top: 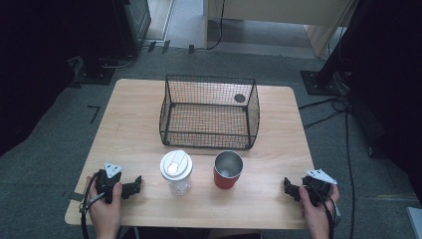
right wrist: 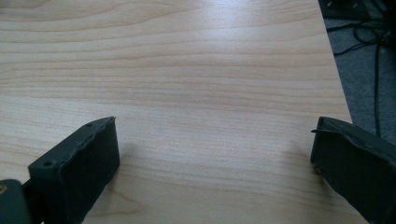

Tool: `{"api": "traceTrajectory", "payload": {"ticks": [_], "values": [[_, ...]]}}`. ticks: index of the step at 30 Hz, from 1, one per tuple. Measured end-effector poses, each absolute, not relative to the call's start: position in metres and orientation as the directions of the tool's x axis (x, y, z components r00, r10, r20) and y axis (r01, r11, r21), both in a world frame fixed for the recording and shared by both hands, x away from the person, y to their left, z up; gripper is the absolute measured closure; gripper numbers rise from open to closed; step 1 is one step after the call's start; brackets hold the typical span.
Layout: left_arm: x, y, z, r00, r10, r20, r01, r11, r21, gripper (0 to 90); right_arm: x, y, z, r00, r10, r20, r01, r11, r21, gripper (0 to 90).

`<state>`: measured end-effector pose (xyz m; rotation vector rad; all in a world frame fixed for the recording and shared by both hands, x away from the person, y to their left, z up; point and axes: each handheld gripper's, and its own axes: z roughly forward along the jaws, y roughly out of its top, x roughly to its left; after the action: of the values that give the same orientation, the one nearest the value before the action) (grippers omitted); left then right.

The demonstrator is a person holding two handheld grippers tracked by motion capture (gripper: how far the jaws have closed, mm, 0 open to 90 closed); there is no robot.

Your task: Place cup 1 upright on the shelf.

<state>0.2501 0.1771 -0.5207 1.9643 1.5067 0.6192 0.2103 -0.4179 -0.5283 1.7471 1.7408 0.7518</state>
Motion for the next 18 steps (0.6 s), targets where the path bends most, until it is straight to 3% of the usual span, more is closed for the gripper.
{"api": "traceTrajectory", "payload": {"ticks": [18], "values": [[0.25, 0.177, -0.521, 0.254, 0.967, 0.014, 0.697, -0.193, 0.691, 0.0, 0.201, -0.381, -0.51, -0.083, 0.996, 0.013, 0.651, 0.044, 0.758, 0.9]]}}
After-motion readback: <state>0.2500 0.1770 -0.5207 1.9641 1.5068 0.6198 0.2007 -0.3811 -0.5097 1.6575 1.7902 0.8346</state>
